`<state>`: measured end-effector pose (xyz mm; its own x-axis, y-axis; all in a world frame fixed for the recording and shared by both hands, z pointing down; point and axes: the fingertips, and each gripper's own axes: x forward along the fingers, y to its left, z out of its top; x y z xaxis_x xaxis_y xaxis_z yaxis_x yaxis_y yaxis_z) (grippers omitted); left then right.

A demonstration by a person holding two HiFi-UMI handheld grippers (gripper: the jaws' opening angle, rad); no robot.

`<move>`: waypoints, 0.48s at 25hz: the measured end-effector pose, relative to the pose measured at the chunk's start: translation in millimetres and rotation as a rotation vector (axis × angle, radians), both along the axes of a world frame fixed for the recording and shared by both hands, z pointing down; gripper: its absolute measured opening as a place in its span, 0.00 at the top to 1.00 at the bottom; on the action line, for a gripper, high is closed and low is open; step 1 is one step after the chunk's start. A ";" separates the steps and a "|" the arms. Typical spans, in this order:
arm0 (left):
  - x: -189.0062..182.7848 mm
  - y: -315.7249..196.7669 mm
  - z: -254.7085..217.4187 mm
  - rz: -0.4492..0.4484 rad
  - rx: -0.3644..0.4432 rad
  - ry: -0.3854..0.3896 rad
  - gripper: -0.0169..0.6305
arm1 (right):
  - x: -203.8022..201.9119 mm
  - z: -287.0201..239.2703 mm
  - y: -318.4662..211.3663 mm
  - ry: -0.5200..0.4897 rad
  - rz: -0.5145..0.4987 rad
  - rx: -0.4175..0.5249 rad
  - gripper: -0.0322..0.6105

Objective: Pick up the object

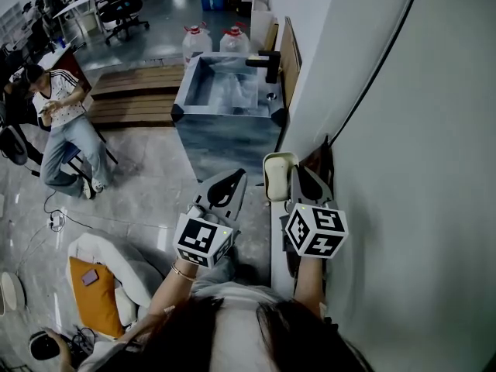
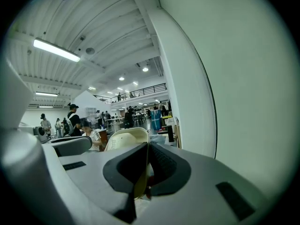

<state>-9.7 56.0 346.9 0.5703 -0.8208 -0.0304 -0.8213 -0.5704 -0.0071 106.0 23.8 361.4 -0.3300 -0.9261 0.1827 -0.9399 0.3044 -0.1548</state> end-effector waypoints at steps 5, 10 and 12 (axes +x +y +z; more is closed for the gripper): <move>-4.0 -8.8 1.6 0.003 -0.004 -0.003 0.96 | -5.3 1.6 -8.3 -0.006 0.000 -0.001 0.90; -6.2 -20.2 0.9 0.012 -0.005 -0.005 0.96 | -7.2 2.1 -18.3 -0.010 0.009 -0.003 0.90; -7.4 -25.6 1.0 0.014 -0.006 -0.006 0.96 | -8.5 2.4 -23.5 -0.011 0.011 -0.004 0.90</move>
<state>-17.1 30.5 347.9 0.5823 -0.8127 -0.0219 -0.8130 -0.5822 -0.0086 97.4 0.3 363.8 -0.3222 -0.9289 0.1828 -0.9413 0.2939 -0.1659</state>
